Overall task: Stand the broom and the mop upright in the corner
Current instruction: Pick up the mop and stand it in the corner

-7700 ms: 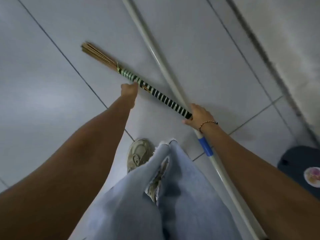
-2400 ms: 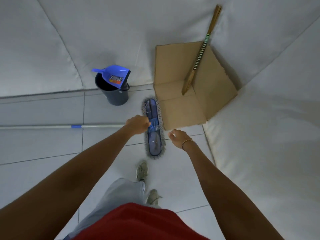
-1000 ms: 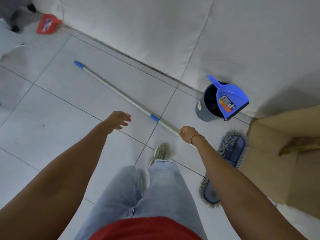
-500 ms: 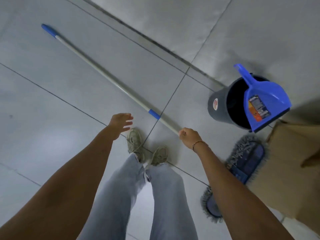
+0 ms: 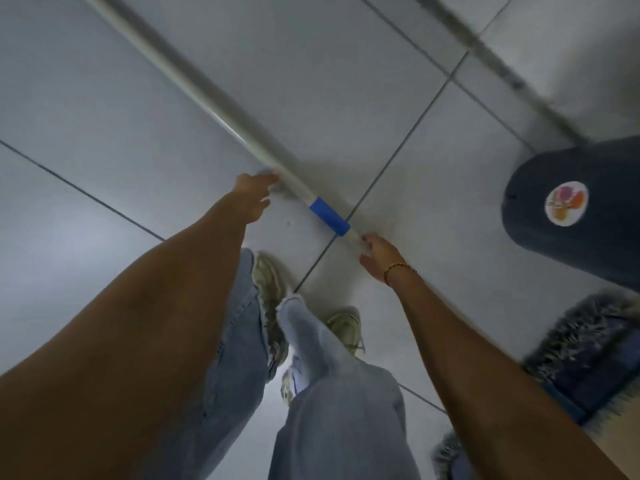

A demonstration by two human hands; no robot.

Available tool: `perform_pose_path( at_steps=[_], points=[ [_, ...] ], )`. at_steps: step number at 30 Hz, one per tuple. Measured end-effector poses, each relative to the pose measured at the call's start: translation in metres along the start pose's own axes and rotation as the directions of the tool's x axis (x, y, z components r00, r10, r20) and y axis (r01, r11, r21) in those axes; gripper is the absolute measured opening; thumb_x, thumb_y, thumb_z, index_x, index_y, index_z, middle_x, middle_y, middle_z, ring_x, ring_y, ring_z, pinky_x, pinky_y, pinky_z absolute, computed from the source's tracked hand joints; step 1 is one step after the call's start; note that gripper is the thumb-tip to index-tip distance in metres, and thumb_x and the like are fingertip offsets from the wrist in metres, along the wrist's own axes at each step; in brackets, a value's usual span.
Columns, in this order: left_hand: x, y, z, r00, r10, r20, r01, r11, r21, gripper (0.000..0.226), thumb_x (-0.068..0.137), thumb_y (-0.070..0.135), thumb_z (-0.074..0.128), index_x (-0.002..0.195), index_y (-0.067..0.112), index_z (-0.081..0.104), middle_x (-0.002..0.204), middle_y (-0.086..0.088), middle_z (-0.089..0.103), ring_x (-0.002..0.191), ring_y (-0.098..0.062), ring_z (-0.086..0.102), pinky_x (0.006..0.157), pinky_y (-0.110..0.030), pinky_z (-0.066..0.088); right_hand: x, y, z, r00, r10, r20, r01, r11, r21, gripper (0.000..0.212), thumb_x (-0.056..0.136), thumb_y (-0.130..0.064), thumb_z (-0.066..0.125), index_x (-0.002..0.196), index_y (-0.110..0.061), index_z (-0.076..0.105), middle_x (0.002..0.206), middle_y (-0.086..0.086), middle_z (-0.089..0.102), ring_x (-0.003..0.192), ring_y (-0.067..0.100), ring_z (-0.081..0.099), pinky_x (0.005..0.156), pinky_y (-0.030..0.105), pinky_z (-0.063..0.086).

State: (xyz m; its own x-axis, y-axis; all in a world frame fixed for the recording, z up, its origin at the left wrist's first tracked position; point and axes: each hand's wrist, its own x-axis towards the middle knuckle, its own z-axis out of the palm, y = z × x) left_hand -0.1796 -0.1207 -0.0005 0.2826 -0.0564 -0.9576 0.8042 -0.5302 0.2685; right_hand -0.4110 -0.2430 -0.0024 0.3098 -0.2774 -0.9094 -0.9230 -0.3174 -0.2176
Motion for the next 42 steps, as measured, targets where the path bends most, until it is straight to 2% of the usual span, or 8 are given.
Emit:
perform_pose_path(
  at_steps=[3,9,12,17,24,33,38,42],
  points=[
    [0.009,0.003,0.014,0.998,0.06,0.023,-0.059,0.998,-0.014,0.005,0.093,0.008,0.051,0.093,0.005,0.056,0.093,-0.01,0.054,0.085,-0.022,0.051,0.076,-0.026,0.043,0.015,0.0,0.016,0.998,0.055,-0.034,-0.056,0.998,-0.034,0.03,0.092,-0.01,0.048,0.12,-0.001,0.049,0.12,0.021,0.058,0.108,0.034,0.057,0.093,0.039,0.047],
    [-0.063,0.031,0.013,0.979,0.202,0.027,-0.201,0.979,-0.028,0.043,0.093,0.025,0.054,0.128,0.003,0.041,0.111,-0.008,0.052,0.101,-0.021,0.054,0.092,-0.03,0.045,-0.046,-0.012,-0.009,0.993,0.042,-0.109,-0.05,0.997,-0.064,0.026,0.09,-0.002,0.048,0.116,0.004,0.048,0.117,0.026,0.058,0.106,0.037,0.057,0.088,0.038,0.047],
    [-0.141,0.046,0.012,0.93,0.342,0.132,-0.335,0.939,-0.078,0.028,0.092,0.011,0.054,0.119,0.007,0.048,0.1,-0.003,0.055,0.102,-0.021,0.051,0.097,-0.033,0.044,-0.109,-0.017,-0.041,0.994,0.034,-0.102,-0.04,0.998,-0.053,0.027,0.092,-0.005,0.049,0.117,0.005,0.047,0.118,0.027,0.057,0.107,0.037,0.056,0.089,0.038,0.047],
    [-0.316,0.085,0.039,0.726,0.562,0.398,-0.503,0.827,-0.25,0.024,0.086,-0.006,0.057,0.102,0.011,0.056,0.097,-0.005,0.065,0.092,-0.02,0.064,0.093,-0.036,0.054,-0.247,-0.019,-0.102,0.951,0.073,-0.299,-0.063,0.997,0.045,0.026,0.089,0.002,0.052,0.114,0.004,0.048,0.11,0.024,0.062,0.103,0.036,0.061,0.09,0.038,0.05],
    [-0.573,0.116,0.118,0.45,0.604,0.658,-0.722,0.68,-0.13,0.029,0.079,-0.011,0.062,0.1,0.009,0.058,0.087,-0.006,0.066,0.091,-0.024,0.062,0.089,-0.04,0.053,-0.451,0.012,-0.168,0.846,0.163,-0.508,-0.033,0.967,0.254,0.024,0.088,0.006,0.049,0.113,0.006,0.05,0.108,0.028,0.063,0.103,0.038,0.061,0.084,0.038,0.05],
    [-0.781,0.075,0.162,0.151,0.515,0.844,-0.91,0.405,-0.084,0.034,0.077,-0.019,0.059,0.109,-0.008,0.057,0.091,-0.015,0.062,0.09,-0.027,0.061,0.079,-0.023,0.056,-0.606,0.043,-0.16,0.636,0.302,-0.71,0.224,0.808,0.545,0.035,0.087,0.012,0.042,0.119,0.003,0.051,0.117,0.024,0.061,0.103,0.029,0.061,0.08,0.029,0.046],
    [-0.842,0.025,0.166,-0.011,0.388,0.922,-0.953,0.276,-0.127,0.033,0.076,-0.013,0.064,0.107,-0.003,0.059,0.087,-0.009,0.065,0.091,-0.025,0.063,0.088,-0.028,0.054,-0.658,0.06,-0.132,0.559,0.378,-0.738,0.33,0.715,0.616,0.024,0.087,0.009,0.045,0.105,-0.003,0.054,0.094,0.017,0.057,0.088,0.021,0.049,0.072,0.027,0.037],
    [-0.889,-0.005,0.169,-0.107,0.309,0.945,-0.971,0.171,-0.166,0.031,0.074,-0.011,0.066,0.098,0.007,0.06,0.083,-0.002,0.066,0.081,-0.013,0.065,0.083,-0.019,0.054,-0.697,0.064,-0.113,0.47,0.483,-0.738,0.387,0.639,0.665,0.021,0.087,0.004,0.05,0.106,0.004,0.057,0.098,0.02,0.063,0.084,0.022,0.051,0.069,0.026,0.036]
  ],
)
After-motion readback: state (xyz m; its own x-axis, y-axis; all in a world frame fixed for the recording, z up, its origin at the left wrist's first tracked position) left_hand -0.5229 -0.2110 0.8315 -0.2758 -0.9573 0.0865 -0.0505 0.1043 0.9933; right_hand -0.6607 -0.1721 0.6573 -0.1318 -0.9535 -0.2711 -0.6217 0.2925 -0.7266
